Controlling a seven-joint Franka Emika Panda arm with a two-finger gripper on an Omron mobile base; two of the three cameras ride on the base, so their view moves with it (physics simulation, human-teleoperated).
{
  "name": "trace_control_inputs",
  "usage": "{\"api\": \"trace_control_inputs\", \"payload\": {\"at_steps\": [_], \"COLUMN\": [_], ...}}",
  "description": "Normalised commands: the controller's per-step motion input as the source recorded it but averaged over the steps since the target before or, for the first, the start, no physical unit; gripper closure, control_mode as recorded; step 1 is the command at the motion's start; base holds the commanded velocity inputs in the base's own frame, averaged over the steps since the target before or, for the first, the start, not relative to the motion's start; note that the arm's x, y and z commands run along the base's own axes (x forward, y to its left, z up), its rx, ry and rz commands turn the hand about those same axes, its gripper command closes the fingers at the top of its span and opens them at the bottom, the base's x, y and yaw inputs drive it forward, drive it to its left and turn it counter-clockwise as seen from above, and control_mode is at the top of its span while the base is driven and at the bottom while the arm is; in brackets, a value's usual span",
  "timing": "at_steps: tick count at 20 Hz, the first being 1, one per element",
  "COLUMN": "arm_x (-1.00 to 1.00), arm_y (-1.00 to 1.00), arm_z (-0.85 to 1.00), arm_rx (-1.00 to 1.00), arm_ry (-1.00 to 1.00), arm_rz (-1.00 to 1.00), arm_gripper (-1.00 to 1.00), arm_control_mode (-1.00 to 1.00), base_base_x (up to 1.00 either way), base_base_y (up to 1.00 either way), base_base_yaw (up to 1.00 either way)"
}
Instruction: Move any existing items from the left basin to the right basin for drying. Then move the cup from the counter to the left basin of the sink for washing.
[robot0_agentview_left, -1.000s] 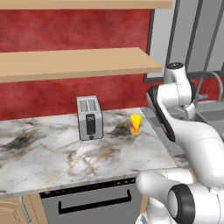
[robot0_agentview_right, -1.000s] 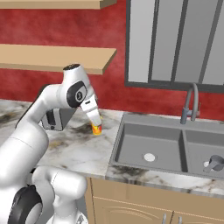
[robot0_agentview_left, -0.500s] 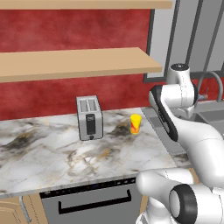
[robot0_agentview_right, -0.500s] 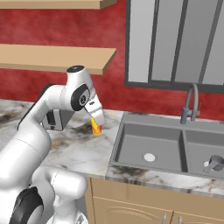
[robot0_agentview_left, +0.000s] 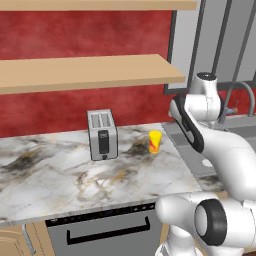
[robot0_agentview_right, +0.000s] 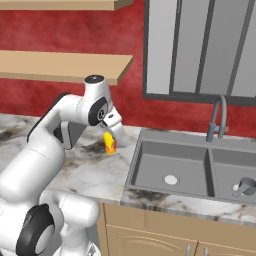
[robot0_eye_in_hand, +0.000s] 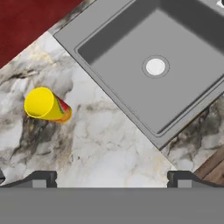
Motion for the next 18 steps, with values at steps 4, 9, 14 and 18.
{"api": "trace_control_inputs", "payload": {"at_steps": [4, 9, 14, 18], "arm_x": [0.31, 0.31, 0.33, 0.31], "arm_y": [0.07, 0.09, 0.03, 0.01], "arm_z": [-0.15, -0.22, -0.18, -0.15], "arm_rx": [0.01, 0.00, 0.00, 0.00], "arm_ry": [0.00, 0.00, 0.00, 0.00], "arm_rz": [0.14, 0.11, 0.07, 0.04], "arm_gripper": [-1.00, -1.00, -1.00, -1.00], "arm_control_mode": [-1.00, -1.00, -1.00, -1.00], "base_base_x": [0.00, 0.00, 0.00, 0.00], "base_base_y": [0.00, 0.00, 0.00, 0.00], "base_base_yaw": [0.00, 0.00, 0.00, 0.00]}}
